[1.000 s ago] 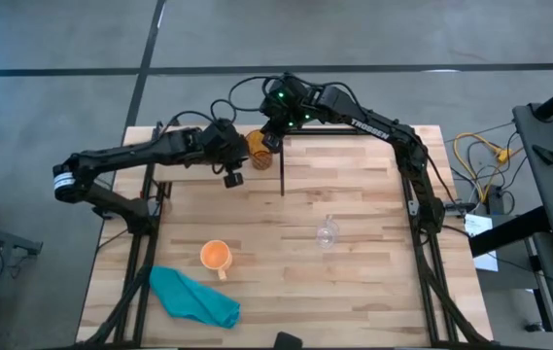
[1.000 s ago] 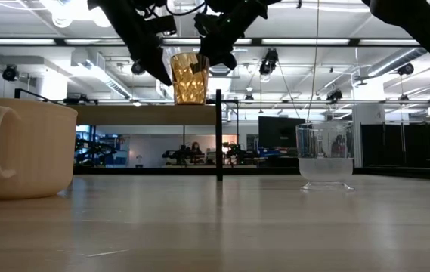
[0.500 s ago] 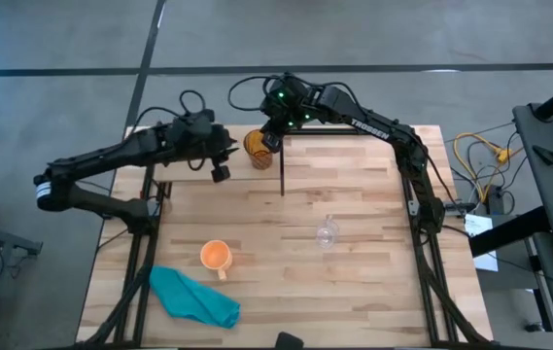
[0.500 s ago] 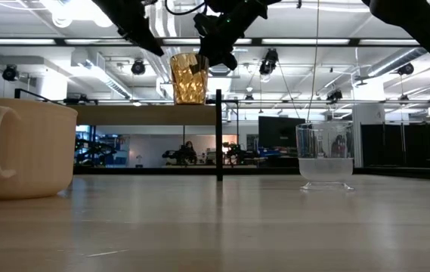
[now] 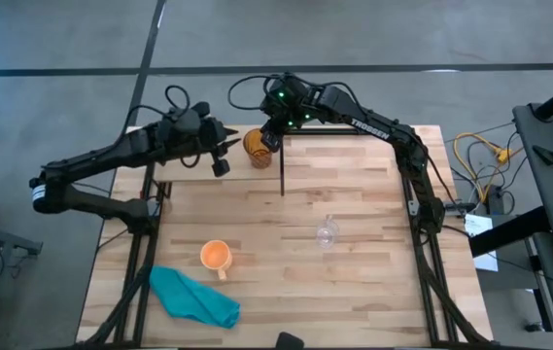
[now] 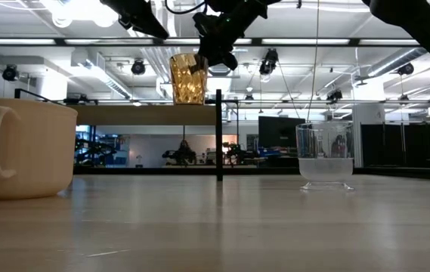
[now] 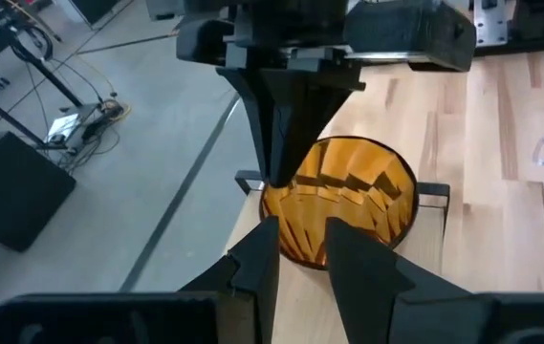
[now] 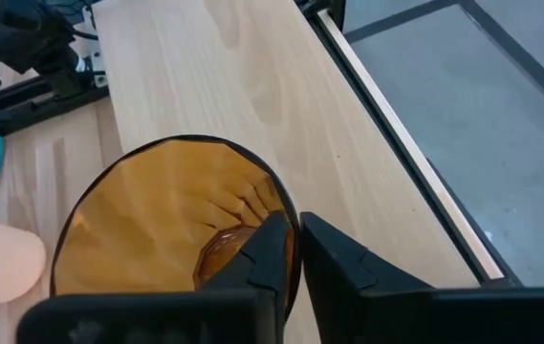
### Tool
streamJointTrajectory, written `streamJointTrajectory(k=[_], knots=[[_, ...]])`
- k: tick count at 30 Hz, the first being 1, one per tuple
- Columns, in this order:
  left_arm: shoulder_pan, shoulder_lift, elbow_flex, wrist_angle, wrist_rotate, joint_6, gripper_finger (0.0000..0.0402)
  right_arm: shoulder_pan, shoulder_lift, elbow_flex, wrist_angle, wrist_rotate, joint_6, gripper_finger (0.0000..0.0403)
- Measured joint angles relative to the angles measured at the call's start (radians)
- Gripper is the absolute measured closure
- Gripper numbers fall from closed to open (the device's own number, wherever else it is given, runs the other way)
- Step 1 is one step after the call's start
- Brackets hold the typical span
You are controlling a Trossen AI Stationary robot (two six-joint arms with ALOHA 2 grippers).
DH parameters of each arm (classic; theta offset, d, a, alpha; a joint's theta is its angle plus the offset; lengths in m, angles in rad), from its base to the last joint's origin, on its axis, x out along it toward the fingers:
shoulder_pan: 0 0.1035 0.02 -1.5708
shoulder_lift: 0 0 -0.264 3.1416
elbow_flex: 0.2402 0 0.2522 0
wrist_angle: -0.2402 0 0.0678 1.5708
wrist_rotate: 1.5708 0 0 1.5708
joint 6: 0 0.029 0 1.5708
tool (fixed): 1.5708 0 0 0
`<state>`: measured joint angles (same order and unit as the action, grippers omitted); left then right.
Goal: Stack small to large cups/mugs on shelf
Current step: Put the brown glass on the shelf, then put the orange mug on the shelf
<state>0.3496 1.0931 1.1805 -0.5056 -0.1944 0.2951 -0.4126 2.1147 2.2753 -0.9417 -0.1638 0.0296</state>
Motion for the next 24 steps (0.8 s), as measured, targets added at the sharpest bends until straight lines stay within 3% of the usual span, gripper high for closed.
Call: streamJointTrajectory(k=[11,19,24], knots=[[0.0,0.0,-0.001,-0.002,0.003,0.0,0.0327,0.0,0.0,0.015,0.003,0.01,-0.001,0.0302],[-0.005,-0.011,-0.003,-0.012,0.004,-0.001,0.0327,0.006,-0.009,0.081,-0.025,0.003,0.071,0.0296],[-0.017,-0.056,-0.003,-0.08,0.008,-0.016,0.0327,0.017,-0.072,0.081,-0.175,-0.092,0.083,0.0301]])
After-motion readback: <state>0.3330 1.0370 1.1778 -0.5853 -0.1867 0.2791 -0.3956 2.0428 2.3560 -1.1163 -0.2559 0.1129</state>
